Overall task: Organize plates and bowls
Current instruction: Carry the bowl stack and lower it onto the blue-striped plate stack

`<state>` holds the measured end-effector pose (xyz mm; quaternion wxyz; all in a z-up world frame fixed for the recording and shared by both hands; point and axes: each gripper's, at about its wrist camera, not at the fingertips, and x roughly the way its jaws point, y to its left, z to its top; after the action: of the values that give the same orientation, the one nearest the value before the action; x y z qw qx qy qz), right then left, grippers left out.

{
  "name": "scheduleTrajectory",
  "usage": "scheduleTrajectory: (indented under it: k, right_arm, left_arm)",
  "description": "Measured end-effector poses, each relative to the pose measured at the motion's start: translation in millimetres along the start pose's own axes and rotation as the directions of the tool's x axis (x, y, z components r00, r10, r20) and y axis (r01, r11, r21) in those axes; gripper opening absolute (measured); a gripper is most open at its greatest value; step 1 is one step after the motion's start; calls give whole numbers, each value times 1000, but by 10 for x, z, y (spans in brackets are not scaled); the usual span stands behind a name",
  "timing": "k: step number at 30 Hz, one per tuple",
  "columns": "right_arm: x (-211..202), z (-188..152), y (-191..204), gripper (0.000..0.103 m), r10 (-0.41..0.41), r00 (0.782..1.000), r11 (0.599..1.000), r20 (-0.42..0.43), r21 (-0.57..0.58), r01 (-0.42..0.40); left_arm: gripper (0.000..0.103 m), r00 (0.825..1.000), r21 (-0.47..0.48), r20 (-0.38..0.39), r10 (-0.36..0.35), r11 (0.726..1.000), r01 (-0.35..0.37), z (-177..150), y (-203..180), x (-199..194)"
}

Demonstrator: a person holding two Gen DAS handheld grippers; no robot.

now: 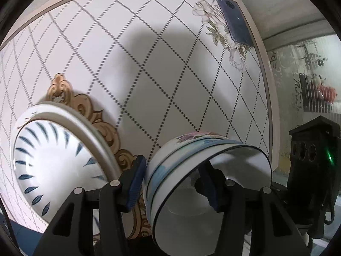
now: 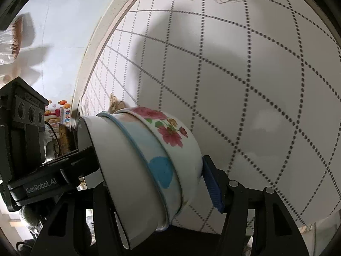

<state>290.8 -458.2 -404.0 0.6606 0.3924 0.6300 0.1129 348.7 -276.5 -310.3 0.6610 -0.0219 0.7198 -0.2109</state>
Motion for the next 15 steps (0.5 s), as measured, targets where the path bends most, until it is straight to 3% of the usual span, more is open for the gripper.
scheduleTrajectory:
  k: [15]
  right_arm:
    - [66, 28, 733, 62, 21, 996, 991, -82, -126, -31]
  left_arm:
    - [49, 997, -142, 81, -6, 990, 17, -100, 545, -542]
